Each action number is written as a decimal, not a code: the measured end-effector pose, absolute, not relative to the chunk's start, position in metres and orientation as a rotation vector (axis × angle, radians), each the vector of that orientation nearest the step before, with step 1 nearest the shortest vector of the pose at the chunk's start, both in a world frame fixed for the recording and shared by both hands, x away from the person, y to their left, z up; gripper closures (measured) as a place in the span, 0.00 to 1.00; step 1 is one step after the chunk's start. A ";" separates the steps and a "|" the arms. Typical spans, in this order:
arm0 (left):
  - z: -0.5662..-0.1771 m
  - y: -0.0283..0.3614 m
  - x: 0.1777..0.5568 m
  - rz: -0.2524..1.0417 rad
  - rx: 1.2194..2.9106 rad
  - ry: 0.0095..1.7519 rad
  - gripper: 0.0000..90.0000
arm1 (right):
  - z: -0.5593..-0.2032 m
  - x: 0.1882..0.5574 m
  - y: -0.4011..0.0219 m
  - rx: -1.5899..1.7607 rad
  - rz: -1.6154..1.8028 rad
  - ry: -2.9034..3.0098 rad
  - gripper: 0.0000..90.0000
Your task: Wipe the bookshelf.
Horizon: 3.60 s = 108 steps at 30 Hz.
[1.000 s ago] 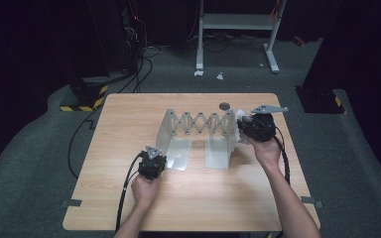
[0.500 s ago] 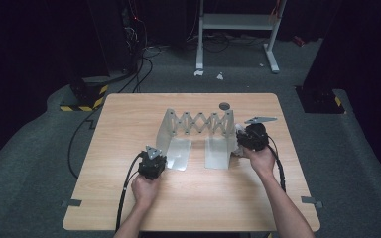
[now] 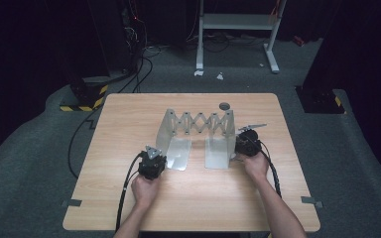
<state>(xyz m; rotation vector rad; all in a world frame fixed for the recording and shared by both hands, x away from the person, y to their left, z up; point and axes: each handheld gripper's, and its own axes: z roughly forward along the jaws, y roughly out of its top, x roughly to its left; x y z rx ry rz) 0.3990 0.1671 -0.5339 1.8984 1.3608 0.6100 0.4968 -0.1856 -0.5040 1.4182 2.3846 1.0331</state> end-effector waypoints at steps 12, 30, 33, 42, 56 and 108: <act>-0.534 0.168 0.399 0.607 1.891 1.366 0.94 | -0.424 0.489 -0.190 1.238 1.178 2.264 0.99; -0.534 0.168 0.399 0.606 1.890 1.369 0.94 | -0.383 0.490 -0.187 1.127 1.219 2.215 0.99; -0.534 0.168 0.399 0.606 1.889 1.369 0.94 | -0.387 0.492 -0.189 1.141 1.209 2.224 0.99; -0.534 0.168 0.399 0.607 1.890 1.369 0.94 | -0.414 0.497 -0.189 1.189 1.156 2.274 0.99; -0.534 0.167 0.399 0.610 1.891 1.367 0.94 | -0.475 0.489 -0.190 1.311 1.135 2.329 0.99; -0.534 0.168 0.399 0.603 1.889 1.368 0.94 | -0.520 0.418 -0.122 1.055 0.991 2.469 0.99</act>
